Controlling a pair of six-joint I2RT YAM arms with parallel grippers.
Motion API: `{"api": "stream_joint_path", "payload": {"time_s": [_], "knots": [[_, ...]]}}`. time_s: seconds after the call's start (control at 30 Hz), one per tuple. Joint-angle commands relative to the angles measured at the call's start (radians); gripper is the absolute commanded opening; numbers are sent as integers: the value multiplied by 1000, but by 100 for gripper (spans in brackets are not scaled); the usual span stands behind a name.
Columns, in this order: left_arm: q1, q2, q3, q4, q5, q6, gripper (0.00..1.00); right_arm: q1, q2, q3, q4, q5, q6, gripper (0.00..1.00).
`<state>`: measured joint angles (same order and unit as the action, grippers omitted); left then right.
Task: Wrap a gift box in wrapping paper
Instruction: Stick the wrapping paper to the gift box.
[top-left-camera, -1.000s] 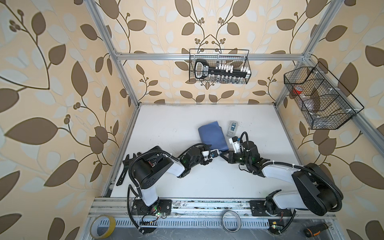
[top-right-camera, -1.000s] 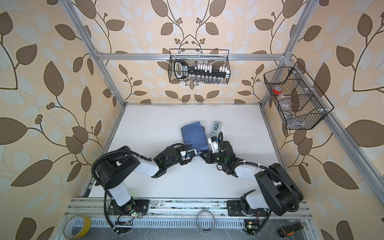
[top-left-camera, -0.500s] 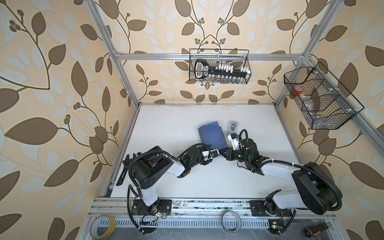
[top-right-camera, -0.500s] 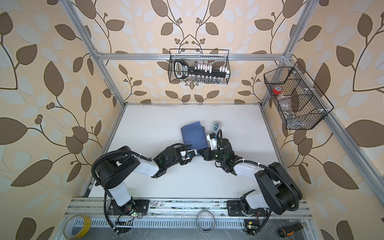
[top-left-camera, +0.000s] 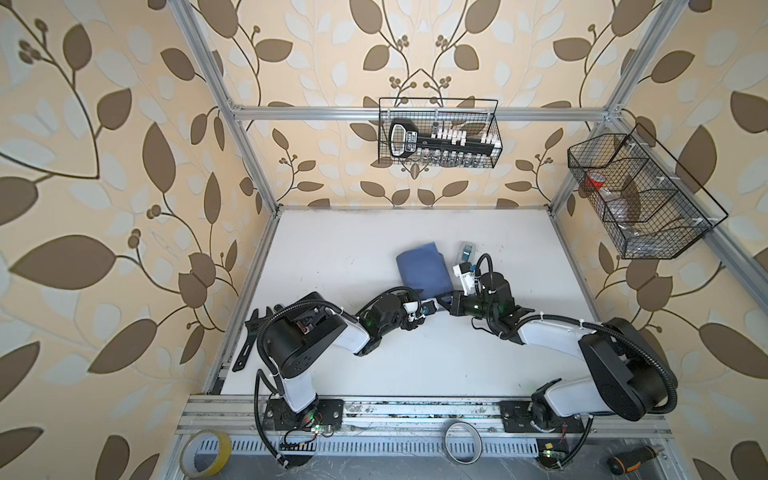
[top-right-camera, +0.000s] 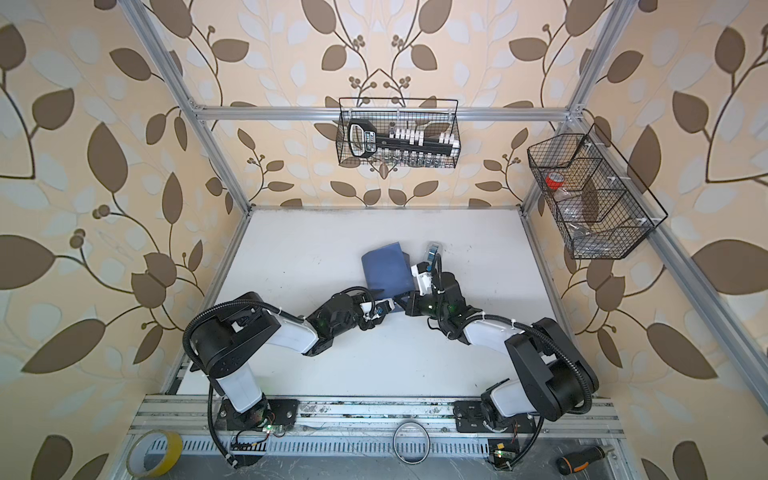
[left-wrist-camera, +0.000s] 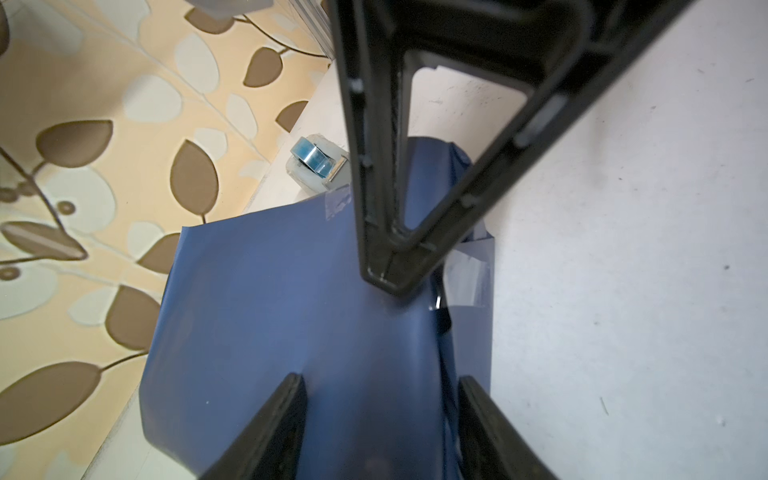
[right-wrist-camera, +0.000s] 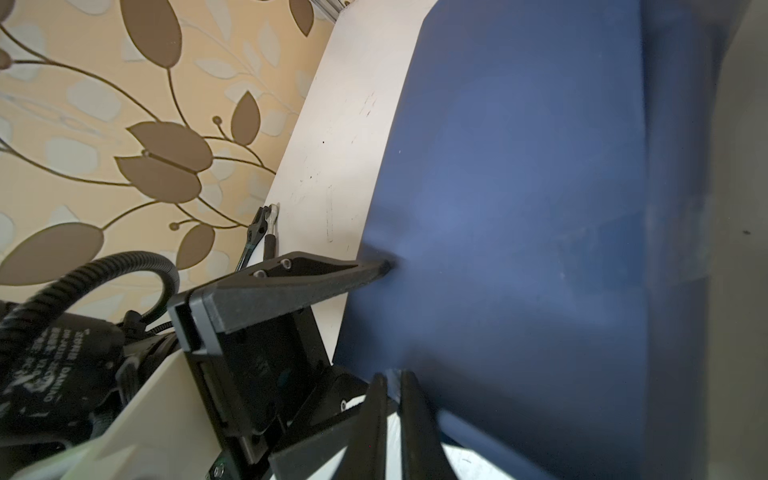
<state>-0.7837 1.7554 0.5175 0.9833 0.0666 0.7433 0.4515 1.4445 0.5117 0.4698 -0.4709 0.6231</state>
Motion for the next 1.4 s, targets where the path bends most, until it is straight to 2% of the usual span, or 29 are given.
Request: {"api": "stream_joint_path", "payload": {"time_s": [0.0,0.33,0.53,0.77,1.13,1.37], "knots": [[4,13,-24,-62,4,-8,58,4,24,32,-36,41,-22,11],[5,12,-24,-60,3,-7,58,-4,59,84,-136,60,-60,11],[5,10,-24,-61,3,-6,58,-45,-69,86,-222,47,-92,16],[5,13,-23,-58,1,-7,58,-1,-183,-60,-177,50,-111,17],[4,9,-24,-60,2,-6,58,44,-18,-44,-16,94,-100,11],[5,11,-22,-60,2,-5,58,44,22,-25,17,128,-98,9]]}}
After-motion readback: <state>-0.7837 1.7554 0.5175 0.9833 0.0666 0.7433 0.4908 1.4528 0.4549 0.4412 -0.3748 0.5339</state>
